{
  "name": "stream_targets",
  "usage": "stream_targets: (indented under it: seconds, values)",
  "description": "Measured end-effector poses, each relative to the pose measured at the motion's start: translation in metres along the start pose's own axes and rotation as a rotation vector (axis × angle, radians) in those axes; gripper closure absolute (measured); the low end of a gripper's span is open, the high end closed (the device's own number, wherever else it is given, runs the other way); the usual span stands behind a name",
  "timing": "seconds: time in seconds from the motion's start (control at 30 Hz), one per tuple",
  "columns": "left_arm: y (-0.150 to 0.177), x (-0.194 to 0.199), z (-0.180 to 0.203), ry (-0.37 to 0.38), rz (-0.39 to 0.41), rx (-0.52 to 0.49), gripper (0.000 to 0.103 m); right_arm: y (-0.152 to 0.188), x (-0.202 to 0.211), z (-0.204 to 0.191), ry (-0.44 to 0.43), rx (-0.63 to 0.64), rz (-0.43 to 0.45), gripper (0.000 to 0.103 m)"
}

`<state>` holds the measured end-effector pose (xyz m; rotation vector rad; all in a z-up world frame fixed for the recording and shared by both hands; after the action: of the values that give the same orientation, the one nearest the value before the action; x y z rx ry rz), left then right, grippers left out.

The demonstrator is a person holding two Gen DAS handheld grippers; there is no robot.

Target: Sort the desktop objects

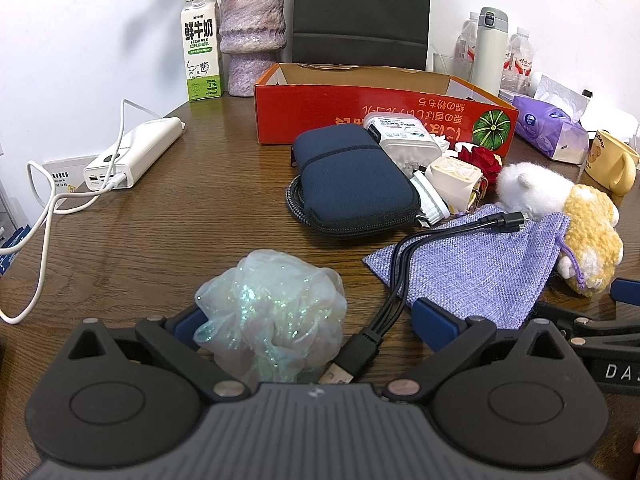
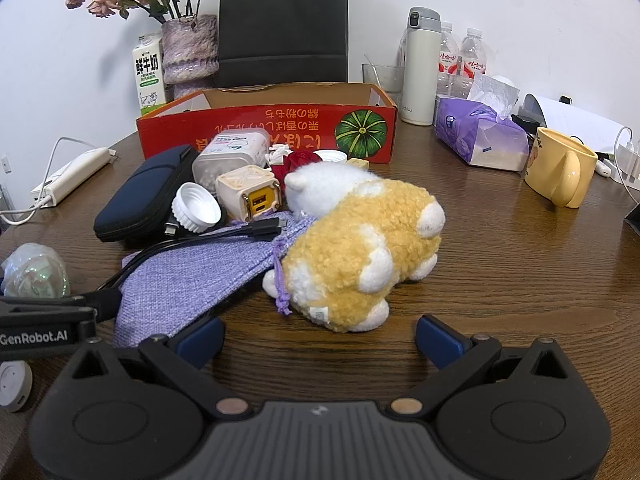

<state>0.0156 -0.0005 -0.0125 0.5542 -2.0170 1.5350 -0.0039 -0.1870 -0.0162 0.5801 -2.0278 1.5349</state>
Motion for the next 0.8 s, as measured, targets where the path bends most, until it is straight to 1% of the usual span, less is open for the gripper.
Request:
stream_targets:
  seconds: [0.8]
  values:
    - [-0.0007,-0.0011,0.0021,-0.007,-0.001,0.007,0.0,-0.0013,-0.0011,-0.0006,0.0,0.0,0.0,0.0]
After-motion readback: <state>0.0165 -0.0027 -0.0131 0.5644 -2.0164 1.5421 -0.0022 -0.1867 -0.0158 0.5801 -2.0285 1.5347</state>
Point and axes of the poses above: each gripper's, at about its wrist camera, not at the fingertips, and x roughly against the way its jaws point, z to its right, y to its underside, the point moved 2 cm from there along -x, roughly the way its jaws point, and after that the axes turned 15 degrees about -x, right-handed, at the moved point
